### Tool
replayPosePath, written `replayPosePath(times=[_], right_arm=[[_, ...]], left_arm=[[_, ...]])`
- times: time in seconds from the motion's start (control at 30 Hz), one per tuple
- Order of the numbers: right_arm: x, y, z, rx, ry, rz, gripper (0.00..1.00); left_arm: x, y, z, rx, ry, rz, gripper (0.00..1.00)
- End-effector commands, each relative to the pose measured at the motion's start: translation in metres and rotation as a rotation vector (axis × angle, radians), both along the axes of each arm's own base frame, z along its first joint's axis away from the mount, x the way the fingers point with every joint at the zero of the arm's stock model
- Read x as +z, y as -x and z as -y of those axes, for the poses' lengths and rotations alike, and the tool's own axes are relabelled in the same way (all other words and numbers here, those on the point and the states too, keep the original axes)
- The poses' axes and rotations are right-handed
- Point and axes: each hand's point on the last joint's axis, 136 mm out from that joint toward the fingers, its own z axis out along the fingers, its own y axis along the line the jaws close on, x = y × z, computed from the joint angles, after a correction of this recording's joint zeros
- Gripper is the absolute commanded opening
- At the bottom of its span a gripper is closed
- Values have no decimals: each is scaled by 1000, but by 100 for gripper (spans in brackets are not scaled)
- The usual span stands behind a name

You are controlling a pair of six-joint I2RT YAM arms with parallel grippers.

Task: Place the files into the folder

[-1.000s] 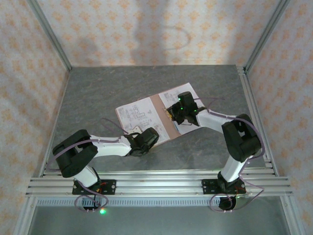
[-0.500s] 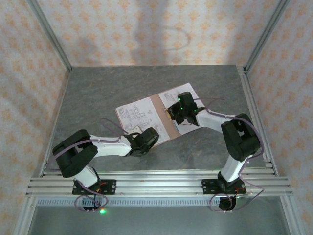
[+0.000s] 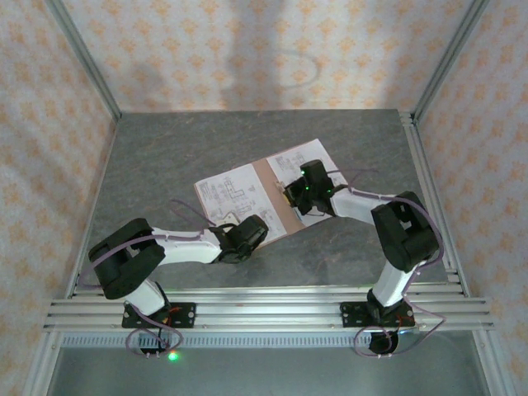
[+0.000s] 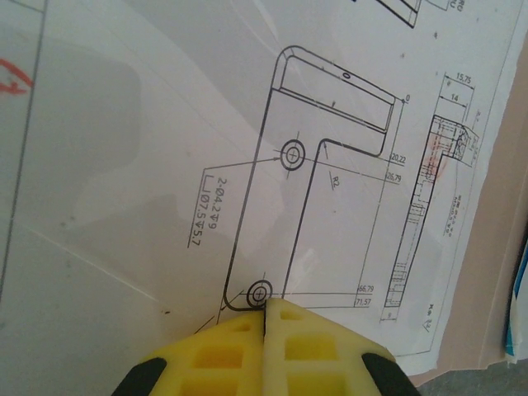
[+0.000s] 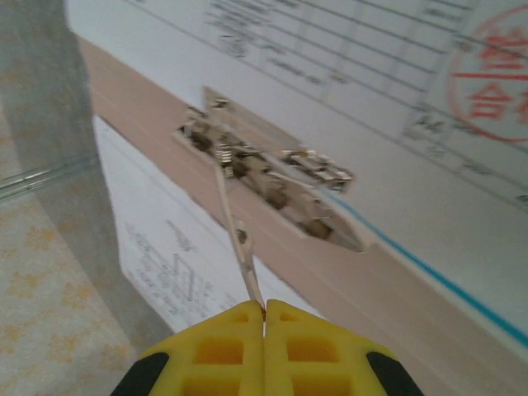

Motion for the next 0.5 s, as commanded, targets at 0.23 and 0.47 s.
replayPosePath(times=[0.23, 0.47], right_arm=[[-41, 20, 38, -35, 138, -64, 4], [-58, 28, 48, -38, 187, -100, 3]], left_arm=[[-31, 30, -41, 30, -149, -104, 0], [-35, 33, -45, 42, -158, -117, 0]])
